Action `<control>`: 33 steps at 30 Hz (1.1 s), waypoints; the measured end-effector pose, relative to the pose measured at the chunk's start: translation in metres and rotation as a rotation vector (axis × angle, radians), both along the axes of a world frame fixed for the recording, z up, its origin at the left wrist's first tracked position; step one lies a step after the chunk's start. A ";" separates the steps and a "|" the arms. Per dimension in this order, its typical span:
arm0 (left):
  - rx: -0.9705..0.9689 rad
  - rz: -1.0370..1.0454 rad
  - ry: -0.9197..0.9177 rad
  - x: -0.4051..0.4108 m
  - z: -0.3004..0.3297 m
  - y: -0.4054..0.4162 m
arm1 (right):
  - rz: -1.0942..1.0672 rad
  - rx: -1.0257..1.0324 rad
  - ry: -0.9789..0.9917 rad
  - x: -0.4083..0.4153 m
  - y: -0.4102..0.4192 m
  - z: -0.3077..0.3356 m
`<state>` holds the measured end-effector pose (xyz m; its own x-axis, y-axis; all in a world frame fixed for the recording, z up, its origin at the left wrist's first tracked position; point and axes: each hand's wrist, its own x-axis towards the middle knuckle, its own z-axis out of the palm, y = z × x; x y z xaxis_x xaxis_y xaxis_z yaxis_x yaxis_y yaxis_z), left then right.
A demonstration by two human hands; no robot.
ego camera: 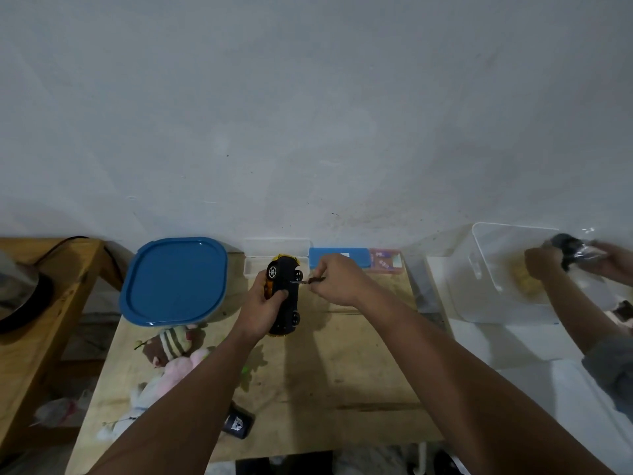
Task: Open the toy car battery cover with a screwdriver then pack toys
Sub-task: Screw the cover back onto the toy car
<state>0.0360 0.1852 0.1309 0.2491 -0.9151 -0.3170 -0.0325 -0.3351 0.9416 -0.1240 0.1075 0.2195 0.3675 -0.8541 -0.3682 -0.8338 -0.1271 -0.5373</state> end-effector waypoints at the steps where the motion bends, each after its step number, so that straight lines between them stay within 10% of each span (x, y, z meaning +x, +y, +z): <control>1: 0.004 0.003 0.001 0.000 0.000 0.000 | 0.008 -0.008 0.003 0.001 -0.001 -0.001; 33: 0.039 0.084 0.282 0.006 -0.007 0.002 | -0.021 -0.156 -0.198 -0.013 0.004 -0.018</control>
